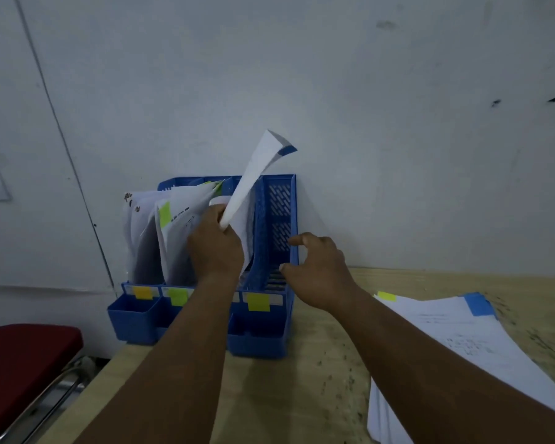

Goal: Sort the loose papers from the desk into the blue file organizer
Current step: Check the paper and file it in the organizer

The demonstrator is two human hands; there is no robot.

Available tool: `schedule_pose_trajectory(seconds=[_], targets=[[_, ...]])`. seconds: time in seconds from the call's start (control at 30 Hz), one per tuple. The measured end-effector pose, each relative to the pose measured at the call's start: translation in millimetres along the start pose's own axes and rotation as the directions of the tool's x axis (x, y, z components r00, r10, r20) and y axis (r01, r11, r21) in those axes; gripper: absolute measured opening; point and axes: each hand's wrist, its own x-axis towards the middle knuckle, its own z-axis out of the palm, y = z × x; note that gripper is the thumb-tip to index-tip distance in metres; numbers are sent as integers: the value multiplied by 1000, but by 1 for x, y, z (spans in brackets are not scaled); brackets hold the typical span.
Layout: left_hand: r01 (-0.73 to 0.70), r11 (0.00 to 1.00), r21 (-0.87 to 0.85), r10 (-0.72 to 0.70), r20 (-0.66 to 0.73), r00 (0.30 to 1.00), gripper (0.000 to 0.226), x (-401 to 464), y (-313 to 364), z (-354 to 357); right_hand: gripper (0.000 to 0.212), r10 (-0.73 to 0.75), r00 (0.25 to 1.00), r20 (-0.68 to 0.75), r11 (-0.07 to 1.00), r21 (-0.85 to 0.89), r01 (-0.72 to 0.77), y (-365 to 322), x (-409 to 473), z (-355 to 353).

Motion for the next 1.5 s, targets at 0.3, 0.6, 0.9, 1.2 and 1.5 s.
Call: schedule_pose_trajectory(seconds=[0.3,0.6,0.9,1.2,1.5], targets=[[15,996,-90,-10,56,998,37,4,-25,13,50,2,1000,-21,1000,17,-1,20,6,-3],[88,995,39,-93,158,983,21,5,-23,18,51,0,1000,-27,1000,24,1,23,9,3],[-51,980,194,29,116,993,40,1,-27,14,51,-2,999,-33,1000,-12,2,24,10,1],[41,962,270,-73,110,991,35,3,-42,0,50,-1,1000,-6,1000,-29,0,27,-1,3],[99,987,126,-100,2,995,74,3,-36,-9,50,33,999,-36,999,-24,-34,40,-20,-4]])
